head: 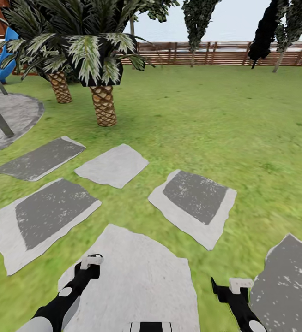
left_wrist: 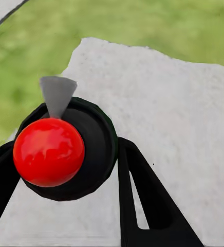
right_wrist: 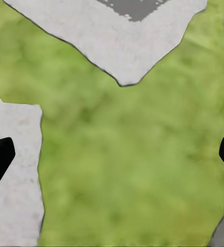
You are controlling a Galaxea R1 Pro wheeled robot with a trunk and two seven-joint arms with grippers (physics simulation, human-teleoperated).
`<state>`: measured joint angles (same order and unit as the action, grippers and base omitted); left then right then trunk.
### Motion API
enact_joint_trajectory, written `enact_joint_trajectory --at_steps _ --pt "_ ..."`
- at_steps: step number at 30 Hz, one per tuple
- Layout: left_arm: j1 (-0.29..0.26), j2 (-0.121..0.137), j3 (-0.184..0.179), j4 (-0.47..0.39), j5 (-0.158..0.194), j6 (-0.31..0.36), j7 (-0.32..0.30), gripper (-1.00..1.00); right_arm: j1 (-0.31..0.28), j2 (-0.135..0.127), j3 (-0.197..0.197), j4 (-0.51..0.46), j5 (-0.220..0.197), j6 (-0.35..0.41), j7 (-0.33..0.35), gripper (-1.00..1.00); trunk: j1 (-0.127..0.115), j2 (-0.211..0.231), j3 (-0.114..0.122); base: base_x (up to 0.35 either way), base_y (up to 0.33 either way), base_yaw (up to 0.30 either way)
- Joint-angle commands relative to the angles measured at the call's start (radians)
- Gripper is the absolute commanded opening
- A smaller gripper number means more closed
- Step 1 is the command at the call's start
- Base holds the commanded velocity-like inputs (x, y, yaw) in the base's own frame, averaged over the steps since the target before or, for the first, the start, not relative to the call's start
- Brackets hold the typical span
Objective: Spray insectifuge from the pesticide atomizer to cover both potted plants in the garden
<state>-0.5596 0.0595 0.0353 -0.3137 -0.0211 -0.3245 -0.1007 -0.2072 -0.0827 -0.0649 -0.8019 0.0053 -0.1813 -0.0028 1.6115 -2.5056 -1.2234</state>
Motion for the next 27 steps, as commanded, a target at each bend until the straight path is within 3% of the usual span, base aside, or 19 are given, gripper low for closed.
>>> enact_joint_trajectory --at_steps 1,5,8,12,14,17,22,27 --pt "0.017 0.007 0.003 0.005 -0.003 -0.004 -0.002 -1.00 0.000 0.000 -0.033 0.029 0.001 -0.003 0.000 1.00 -0.001 0.000 0.003 0.000 0.000 -0.298" --pt "0.105 0.022 0.010 0.009 -0.001 -0.010 0.004 -1.00 0.000 -0.002 -0.176 0.139 0.002 -0.017 0.006 1.00 -0.002 0.001 0.019 0.000 0.000 -0.299" --pt "0.161 0.026 0.014 0.008 0.004 -0.014 0.009 -1.00 0.000 0.001 -0.228 0.199 0.004 -0.088 0.008 1.00 -0.004 0.002 0.031 0.000 0.000 -0.300" --pt "0.213 0.027 0.029 0.008 0.036 -0.017 0.044 -1.00 0.000 0.011 -0.242 0.276 0.008 -0.212 0.011 1.00 -0.006 0.003 0.046 0.000 0.000 -0.300" --pt "0.232 0.029 0.039 0.005 0.048 -0.017 0.054 -1.00 0.000 0.013 -0.243 0.305 0.009 -0.234 0.012 1.00 -0.007 0.003 0.054 0.000 0.000 -0.300" --pt "0.248 0.046 0.062 0.000 0.054 -0.017 0.059 -1.00 0.000 0.013 -0.241 0.327 0.023 -0.241 0.014 1.00 -0.008 0.004 0.065 0.000 0.000 -0.242" --pt "0.259 0.067 0.125 0.000 0.054 -0.017 0.059 -1.00 0.000 0.014 -0.242 0.336 0.101 -0.244 0.014 1.00 -0.010 0.005 0.085 0.000 0.000 -0.071" --pt "0.262 0.071 0.134 0.001 0.048 -0.018 0.058 -1.00 0.000 0.015 -0.242 0.356 0.132 -0.245 0.014 1.00 -0.019 0.020 0.103 0.000 0.000 -0.223"
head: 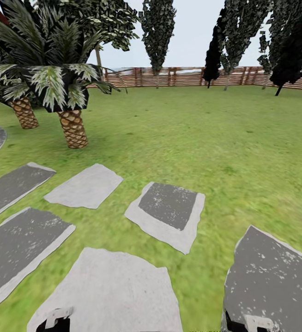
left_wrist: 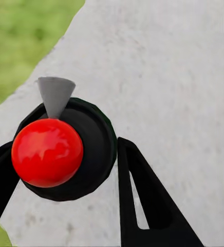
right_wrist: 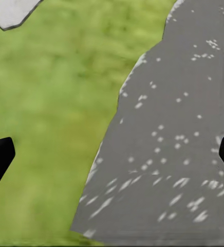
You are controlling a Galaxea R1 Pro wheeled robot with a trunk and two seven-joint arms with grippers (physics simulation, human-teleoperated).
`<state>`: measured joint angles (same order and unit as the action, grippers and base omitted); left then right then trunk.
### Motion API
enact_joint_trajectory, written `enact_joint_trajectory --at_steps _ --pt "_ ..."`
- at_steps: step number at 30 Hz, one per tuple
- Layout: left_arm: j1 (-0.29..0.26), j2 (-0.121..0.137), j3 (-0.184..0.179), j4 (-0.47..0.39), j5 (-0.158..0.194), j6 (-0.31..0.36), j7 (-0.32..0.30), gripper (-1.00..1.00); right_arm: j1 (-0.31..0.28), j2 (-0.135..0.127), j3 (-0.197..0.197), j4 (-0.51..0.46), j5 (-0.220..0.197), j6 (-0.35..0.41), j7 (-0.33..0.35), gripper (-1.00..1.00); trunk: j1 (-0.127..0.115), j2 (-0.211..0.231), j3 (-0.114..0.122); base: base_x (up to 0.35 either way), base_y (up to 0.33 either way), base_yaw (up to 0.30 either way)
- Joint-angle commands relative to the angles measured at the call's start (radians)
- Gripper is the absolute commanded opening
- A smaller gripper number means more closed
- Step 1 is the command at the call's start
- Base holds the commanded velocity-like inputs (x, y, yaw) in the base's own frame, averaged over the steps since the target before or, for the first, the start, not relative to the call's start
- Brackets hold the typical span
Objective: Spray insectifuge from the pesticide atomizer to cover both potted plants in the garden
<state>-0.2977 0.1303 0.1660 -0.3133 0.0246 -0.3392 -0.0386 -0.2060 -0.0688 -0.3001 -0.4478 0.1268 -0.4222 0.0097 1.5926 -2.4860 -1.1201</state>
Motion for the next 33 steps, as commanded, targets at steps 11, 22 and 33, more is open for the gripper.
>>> enact_joint_trajectory --at_steps 11,22,33 --pt "0.000 -0.009 -0.001 0.012 0.000 -0.030 -0.004 -1.00 -0.001 0.001 -0.007 0.032 0.014 -0.003 0.001 1.00 -0.042 0.077 0.034 0.000 0.000 -0.298" --pt "0.006 -0.011 0.000 0.013 0.000 -0.048 -0.004 -1.00 -0.001 0.001 -0.007 0.034 0.013 -0.003 0.001 1.00 -0.069 0.126 0.056 0.000 0.000 -0.300" --pt "0.006 -0.013 0.001 0.013 0.000 -0.050 -0.005 -1.00 -0.001 0.001 -0.007 0.034 0.014 -0.003 0.001 1.00 -0.069 0.126 0.056 0.000 0.000 -0.300"
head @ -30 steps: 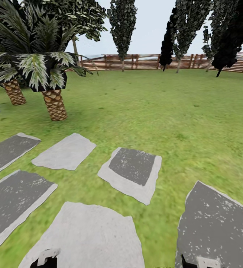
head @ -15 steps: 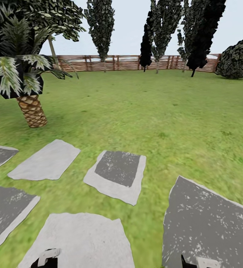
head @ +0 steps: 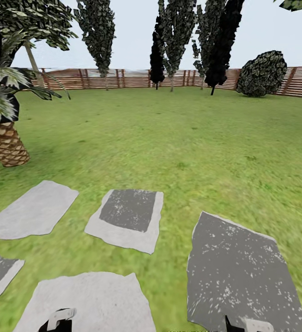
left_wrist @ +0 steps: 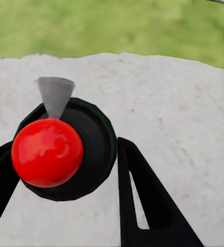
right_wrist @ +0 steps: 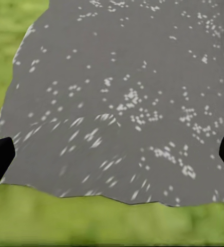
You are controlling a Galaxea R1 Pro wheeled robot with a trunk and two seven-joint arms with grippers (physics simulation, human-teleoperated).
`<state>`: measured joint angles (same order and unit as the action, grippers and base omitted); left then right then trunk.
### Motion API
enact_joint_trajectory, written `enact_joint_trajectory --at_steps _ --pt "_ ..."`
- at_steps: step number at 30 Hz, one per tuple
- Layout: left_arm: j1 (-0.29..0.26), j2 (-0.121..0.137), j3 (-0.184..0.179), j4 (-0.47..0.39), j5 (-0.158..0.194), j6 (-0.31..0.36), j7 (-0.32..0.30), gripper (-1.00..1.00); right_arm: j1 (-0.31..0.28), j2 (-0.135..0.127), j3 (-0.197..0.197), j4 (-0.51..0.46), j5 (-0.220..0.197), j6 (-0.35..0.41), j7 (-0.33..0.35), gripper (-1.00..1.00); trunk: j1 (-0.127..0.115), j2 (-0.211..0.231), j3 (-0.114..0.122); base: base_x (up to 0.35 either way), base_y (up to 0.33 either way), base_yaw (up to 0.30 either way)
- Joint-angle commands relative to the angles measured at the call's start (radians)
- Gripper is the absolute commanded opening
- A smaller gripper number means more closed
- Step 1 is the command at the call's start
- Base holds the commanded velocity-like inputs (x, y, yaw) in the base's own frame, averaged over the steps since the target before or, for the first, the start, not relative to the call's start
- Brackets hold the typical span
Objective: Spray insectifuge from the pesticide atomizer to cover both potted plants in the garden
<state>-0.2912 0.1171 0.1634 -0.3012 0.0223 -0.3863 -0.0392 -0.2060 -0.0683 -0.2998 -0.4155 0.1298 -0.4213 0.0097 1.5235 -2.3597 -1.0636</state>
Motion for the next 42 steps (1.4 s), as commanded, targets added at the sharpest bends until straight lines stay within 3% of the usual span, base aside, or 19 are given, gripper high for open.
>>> enact_joint_trajectory --at_steps 1,25,42 --pt "0.000 0.000 0.004 0.001 0.002 -0.004 -0.004 -1.00 -0.001 0.001 -0.007 0.001 0.011 -0.004 0.001 1.00 0.000 0.000 -0.001 0.000 0.000 -0.300" --pt "0.000 -0.001 0.003 0.002 0.002 -0.003 -0.006 -1.00 -0.001 0.001 -0.007 0.001 0.010 -0.004 0.001 1.00 0.000 0.000 -0.001 0.002 -0.003 -0.300" --pt "0.001 -0.001 0.003 0.002 0.002 -0.005 -0.005 -1.00 -0.001 0.001 -0.007 0.001 0.010 -0.005 0.000 1.00 0.000 0.000 -0.001 0.125 -0.227 -0.300"
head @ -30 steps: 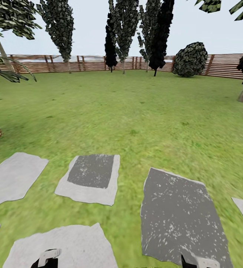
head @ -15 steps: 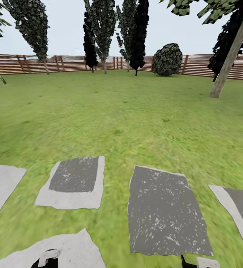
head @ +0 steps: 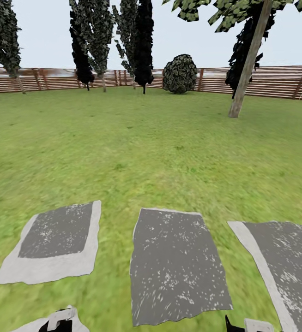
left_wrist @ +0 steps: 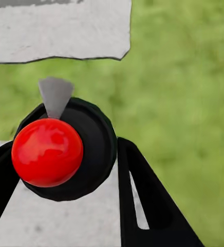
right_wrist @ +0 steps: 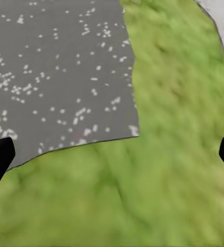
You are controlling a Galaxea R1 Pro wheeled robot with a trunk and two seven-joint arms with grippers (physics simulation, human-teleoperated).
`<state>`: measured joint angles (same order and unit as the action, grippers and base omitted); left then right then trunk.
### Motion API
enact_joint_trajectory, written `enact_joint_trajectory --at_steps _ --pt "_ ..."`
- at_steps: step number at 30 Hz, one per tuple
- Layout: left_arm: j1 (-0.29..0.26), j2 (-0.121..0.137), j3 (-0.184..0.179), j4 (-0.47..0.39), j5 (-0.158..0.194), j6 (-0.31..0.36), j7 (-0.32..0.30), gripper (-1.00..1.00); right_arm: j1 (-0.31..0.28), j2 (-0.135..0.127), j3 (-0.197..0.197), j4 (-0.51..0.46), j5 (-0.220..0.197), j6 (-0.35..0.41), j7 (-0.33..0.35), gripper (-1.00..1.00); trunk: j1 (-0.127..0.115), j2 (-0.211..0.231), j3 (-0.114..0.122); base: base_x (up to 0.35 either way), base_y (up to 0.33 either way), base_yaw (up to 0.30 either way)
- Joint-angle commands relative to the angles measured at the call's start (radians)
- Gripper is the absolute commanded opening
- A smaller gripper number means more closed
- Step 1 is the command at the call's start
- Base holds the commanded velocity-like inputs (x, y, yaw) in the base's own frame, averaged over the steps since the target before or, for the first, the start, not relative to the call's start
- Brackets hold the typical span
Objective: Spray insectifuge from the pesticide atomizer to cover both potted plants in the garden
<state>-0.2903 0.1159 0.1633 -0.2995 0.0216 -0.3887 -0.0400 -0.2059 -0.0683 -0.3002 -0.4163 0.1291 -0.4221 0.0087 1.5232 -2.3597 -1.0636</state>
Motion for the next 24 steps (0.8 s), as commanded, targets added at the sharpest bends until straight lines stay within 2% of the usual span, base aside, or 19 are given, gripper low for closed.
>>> enact_joint_trajectory --at_steps 1,10,24 --pt "0.000 0.000 0.004 0.000 0.002 -0.003 -0.004 -1.00 -0.001 0.001 -0.007 0.002 0.010 -0.004 0.001 1.00 0.000 0.000 -0.001 0.157 -0.245 -0.300" --pt "0.000 0.000 0.004 0.000 0.002 -0.004 -0.004 -1.00 -0.001 0.001 -0.007 0.002 0.010 -0.003 0.002 1.00 0.000 0.000 -0.001 0.132 -0.250 -0.300" --pt "0.012 0.000 0.003 -0.001 0.004 -0.009 -0.004 -1.00 -0.001 0.001 -0.007 0.002 0.010 -0.003 0.002 1.00 0.000 0.000 -0.001 -0.030 -0.272 -0.300"
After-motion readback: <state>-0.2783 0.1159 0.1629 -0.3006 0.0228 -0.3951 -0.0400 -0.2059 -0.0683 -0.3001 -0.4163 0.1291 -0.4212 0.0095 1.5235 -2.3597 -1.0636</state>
